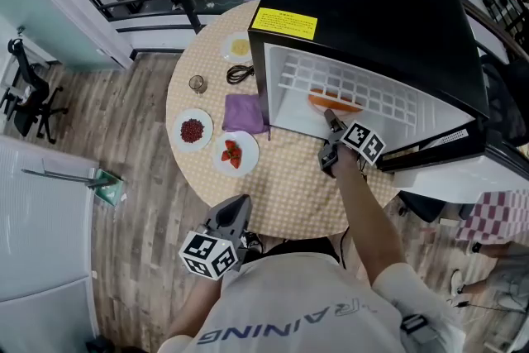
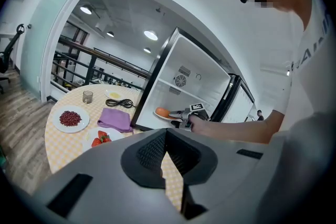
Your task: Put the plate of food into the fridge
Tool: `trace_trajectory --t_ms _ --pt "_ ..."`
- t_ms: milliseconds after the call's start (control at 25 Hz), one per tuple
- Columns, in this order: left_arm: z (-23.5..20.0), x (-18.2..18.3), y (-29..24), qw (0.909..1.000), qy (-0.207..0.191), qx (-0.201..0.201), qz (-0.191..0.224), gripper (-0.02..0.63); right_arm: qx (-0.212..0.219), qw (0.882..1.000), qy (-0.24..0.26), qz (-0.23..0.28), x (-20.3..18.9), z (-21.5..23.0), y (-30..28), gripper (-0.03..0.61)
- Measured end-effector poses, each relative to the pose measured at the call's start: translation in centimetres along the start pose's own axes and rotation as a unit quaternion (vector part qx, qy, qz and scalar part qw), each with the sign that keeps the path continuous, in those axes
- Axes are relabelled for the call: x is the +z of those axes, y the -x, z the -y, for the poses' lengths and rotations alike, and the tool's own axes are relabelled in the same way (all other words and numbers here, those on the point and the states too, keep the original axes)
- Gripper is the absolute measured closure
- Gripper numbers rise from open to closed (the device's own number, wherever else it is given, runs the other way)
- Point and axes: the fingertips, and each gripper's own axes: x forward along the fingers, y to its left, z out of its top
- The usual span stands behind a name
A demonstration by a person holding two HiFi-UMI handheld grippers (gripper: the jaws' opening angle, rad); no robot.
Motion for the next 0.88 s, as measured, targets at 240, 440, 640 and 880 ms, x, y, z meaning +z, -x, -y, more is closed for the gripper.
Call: trace_trajectory --t_ms 240,440,640,880 --pt "0.0 -0.1 0.2 1.0 -0.001 -0.004 -0.002 0.609 -0.053 0.988 0.128 -0.062 -1.6 -0.2 0.0 0.359" --pt "0.1 -0.1 0.3 1.0 -0.001 -0.008 -0.003 0.609 -0.084 0.965 0.221 -0.11 -3.1 0.4 0.1 0.359" --pt "-0.3 -0.2 0.7 1.0 -0.005 -0.006 -0.003 0.609 -0.086 0.971 0.188 -0.117 -3.6 1.0 1.0 0.361" --pt "-1.7 1.1 1.5 0.9999 -0.014 0.004 0.009 0.609 -0.047 0.983 0.165 -0.072 -3.3 -1.0 4.1 0.512"
